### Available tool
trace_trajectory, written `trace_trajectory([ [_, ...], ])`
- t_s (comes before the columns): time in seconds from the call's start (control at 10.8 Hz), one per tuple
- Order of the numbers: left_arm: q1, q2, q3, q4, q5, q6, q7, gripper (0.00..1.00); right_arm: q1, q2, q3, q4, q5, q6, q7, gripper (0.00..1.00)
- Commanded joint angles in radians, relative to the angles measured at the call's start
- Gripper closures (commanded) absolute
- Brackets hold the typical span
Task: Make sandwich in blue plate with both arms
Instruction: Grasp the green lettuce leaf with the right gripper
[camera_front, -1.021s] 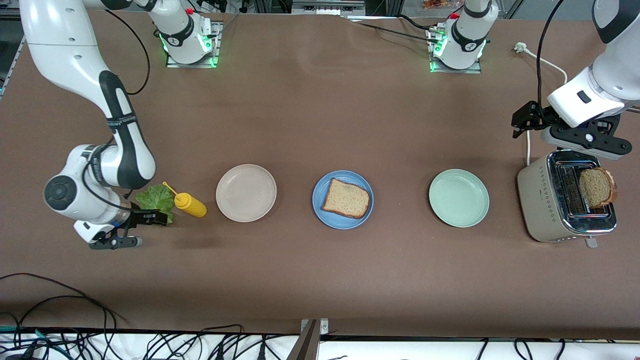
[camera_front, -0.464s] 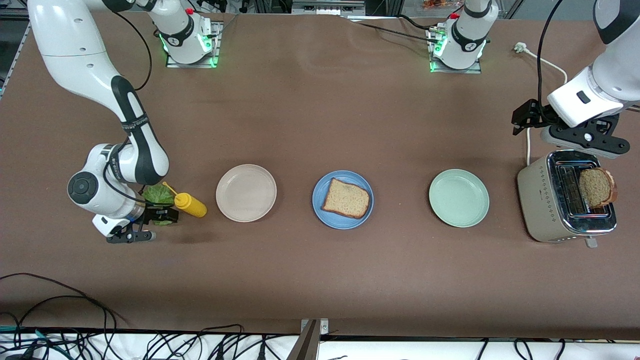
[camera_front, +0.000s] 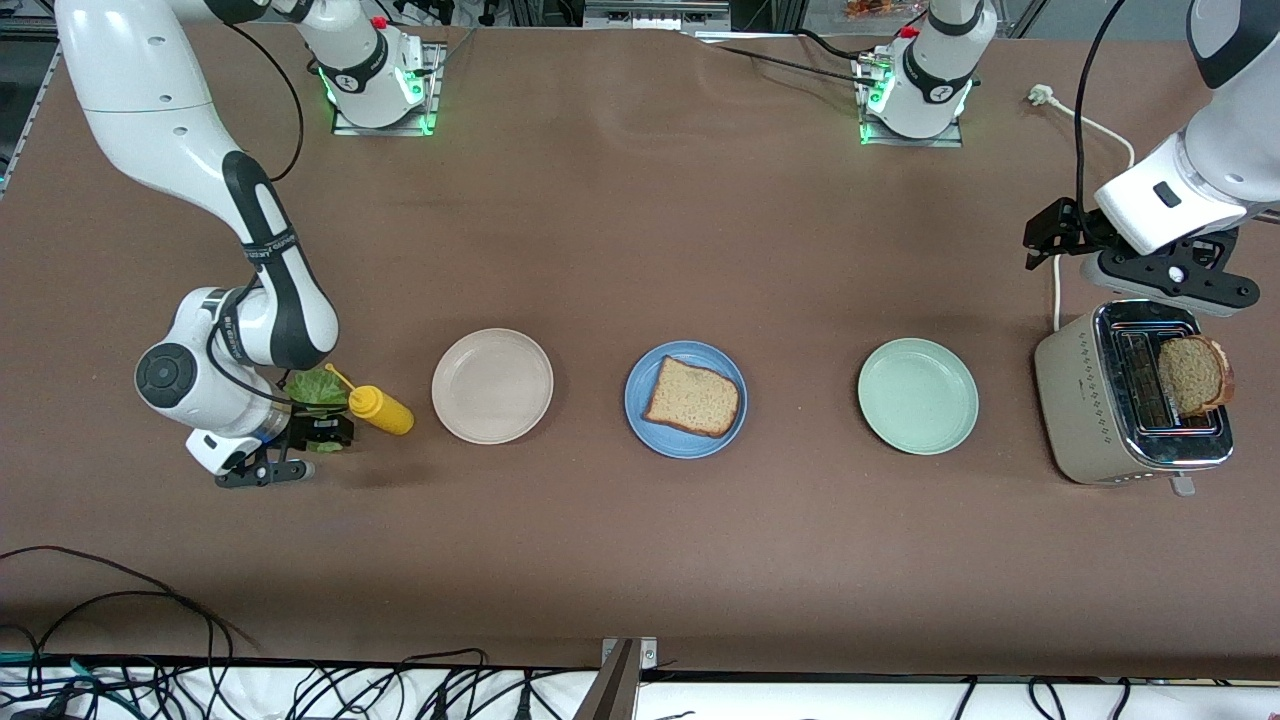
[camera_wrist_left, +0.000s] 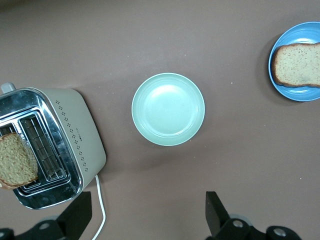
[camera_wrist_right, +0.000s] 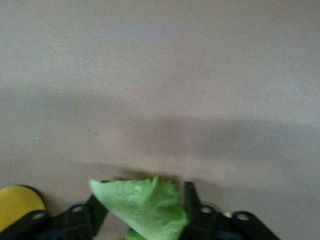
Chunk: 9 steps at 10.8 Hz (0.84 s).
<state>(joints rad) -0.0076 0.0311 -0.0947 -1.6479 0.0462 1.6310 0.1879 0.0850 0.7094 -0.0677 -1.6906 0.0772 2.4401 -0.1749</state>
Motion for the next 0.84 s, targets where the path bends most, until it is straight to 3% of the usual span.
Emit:
trace_trajectory([
  [0.0, 0.0, -0.013, 0.007, 0.002, -0.023, -0.016, 0.011, 0.0, -0.004, -0.034, 0.005, -0.017, 0.021, 0.007, -0.063, 1.0],
  [0.74, 0.0, -0.01, 0.007, 0.002, -0.023, -0.022, 0.013, 0.0, -0.007, -0.235, 0.013, 0.037, 0.021, -0.298, -0.081, 1.0],
])
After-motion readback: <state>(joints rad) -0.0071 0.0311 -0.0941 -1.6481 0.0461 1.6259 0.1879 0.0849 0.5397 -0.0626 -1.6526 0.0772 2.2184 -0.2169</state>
